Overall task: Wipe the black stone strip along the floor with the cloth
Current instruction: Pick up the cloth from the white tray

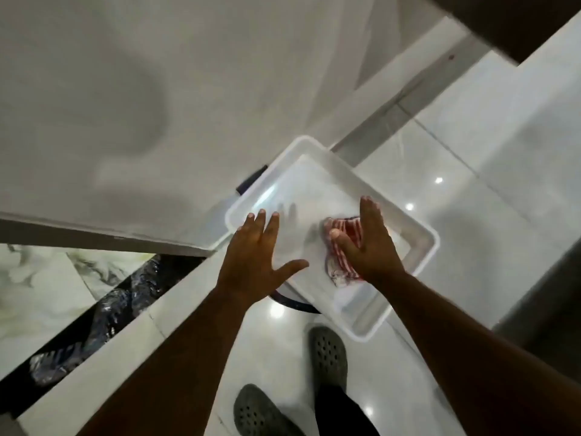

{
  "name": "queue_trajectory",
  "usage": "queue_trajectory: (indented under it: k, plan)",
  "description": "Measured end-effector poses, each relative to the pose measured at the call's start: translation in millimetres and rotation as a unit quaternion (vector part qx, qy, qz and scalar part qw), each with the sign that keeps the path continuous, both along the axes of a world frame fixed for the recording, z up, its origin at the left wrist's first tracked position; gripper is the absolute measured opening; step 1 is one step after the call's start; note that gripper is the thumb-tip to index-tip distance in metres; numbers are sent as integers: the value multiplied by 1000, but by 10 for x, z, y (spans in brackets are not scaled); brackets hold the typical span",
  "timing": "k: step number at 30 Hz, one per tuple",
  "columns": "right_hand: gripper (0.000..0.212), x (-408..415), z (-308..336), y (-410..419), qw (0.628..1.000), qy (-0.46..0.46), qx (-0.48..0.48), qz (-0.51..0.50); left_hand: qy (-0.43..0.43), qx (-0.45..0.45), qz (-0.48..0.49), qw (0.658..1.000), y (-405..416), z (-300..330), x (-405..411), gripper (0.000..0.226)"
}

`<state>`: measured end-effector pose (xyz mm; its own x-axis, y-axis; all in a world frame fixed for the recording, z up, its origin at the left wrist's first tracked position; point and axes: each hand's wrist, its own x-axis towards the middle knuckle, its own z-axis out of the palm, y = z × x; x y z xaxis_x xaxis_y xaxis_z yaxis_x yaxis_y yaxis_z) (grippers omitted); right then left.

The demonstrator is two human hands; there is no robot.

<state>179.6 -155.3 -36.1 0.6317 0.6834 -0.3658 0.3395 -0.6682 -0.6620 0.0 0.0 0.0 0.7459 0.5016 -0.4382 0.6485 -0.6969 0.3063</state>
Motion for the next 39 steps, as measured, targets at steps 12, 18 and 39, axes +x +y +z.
queue_trajectory:
  k: [12,18,39]
  plan:
    - [68,-197,-1271,27,975,-188,-115,18,44,105,-86,990,-8,-1136,0,100]
    - [64,-190,-1385,12,974,-213,-77,14,71,108,-85,988,-25,-1134,10,102]
    - [31,-1370,740,534,966,76,183,-165,43,105,72,991,48,291,-1557,112]
